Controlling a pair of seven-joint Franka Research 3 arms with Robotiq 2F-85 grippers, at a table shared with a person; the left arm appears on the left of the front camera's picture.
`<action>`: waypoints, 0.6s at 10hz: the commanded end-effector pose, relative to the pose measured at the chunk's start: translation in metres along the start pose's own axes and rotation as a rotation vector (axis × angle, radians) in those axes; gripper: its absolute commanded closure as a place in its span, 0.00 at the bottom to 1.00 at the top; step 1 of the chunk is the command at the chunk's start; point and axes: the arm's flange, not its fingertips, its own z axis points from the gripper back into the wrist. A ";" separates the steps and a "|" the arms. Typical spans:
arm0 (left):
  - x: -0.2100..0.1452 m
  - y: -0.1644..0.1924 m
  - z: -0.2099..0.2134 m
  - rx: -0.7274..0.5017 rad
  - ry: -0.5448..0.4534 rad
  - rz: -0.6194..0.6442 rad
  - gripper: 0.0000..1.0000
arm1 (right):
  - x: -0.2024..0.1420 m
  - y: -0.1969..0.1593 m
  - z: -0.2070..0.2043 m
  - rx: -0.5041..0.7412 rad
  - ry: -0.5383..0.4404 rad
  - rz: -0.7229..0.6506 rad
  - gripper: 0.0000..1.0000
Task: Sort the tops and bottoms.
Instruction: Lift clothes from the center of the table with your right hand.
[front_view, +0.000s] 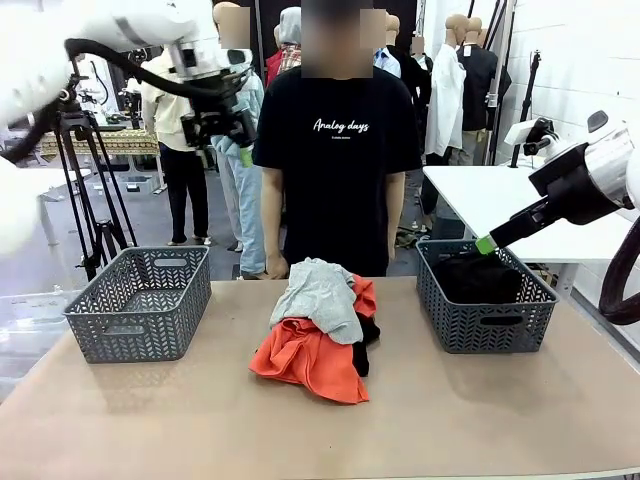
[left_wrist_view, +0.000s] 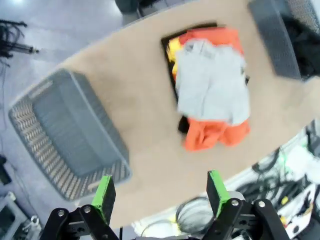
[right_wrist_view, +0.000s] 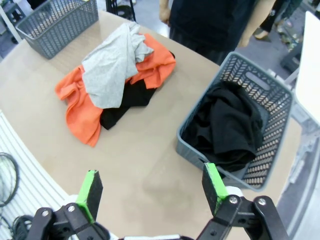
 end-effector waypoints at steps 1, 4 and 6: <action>-0.194 -0.007 -0.122 0.046 0.129 -0.044 0.05 | -0.001 0.000 -0.002 0.020 0.000 -0.005 0.00; -0.238 -0.003 -0.143 0.011 0.123 0.049 0.05 | -0.001 0.000 -0.002 0.020 0.000 -0.005 0.00; -0.117 0.002 -0.076 0.015 0.230 0.023 0.05 | -0.001 0.000 -0.002 0.020 0.000 -0.005 0.00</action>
